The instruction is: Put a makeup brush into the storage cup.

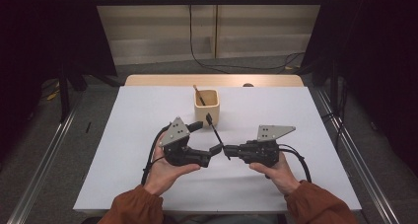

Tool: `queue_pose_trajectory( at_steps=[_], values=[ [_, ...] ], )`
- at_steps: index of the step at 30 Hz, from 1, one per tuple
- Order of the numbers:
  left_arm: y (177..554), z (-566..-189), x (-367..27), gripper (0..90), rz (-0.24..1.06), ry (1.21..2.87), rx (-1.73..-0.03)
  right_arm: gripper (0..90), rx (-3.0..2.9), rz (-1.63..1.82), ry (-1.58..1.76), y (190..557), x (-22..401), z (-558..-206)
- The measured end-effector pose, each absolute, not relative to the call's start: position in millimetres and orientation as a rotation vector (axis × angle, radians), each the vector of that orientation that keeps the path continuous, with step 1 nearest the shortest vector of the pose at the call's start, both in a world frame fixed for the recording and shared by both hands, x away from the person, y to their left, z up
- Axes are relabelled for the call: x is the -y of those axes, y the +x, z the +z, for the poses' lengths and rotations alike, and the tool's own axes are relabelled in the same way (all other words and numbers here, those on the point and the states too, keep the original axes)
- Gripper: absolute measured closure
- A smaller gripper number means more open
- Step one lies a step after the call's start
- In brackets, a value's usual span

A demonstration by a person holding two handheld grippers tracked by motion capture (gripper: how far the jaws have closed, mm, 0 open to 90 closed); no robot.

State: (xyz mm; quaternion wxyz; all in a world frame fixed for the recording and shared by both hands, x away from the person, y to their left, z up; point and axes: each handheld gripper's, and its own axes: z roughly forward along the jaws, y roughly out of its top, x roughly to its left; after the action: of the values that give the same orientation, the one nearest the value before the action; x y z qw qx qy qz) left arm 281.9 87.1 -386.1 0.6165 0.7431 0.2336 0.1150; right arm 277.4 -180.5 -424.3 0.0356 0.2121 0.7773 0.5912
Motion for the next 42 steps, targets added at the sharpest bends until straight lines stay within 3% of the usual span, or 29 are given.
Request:
queue_pose_trajectory(
  at_steps=[4, 11, 21, 28, 33, 42],
  values=[
    [284.6, -386.1, -85.4, 15.2, 0.296, 1.696, -0.539, 85.8, -2.386, 1.814, 0.652, 278.0, 181.4, -424.2],
    [289.3, -385.4, -79.3, 26.5, 0.225, 1.703, -0.546, 85.8, -2.377, 1.814, 0.667, 278.8, 184.5, -424.8],
    [288.9, -386.6, -81.2, 56.9, 0.222, 1.688, -0.555, 85.8, -2.391, 1.800, 0.675, 278.8, 184.5, -428.2],
    [290.1, -388.4, -82.3, 69.9, 0.185, 1.683, -0.555, 85.8, -2.399, 1.800, 0.671, 277.7, 183.0, -430.0],
    [290.6, -388.5, -82.6, 76.6, 0.163, 1.669, -0.565, 85.8, -2.401, 1.796, 0.681, 278.6, 183.4, -431.7],
    [291.3, -388.8, -80.7, 80.8, 0.130, 1.666, -0.568, 85.8, -2.407, 1.798, 0.679, 278.4, 180.5, -432.9]
  ],
)
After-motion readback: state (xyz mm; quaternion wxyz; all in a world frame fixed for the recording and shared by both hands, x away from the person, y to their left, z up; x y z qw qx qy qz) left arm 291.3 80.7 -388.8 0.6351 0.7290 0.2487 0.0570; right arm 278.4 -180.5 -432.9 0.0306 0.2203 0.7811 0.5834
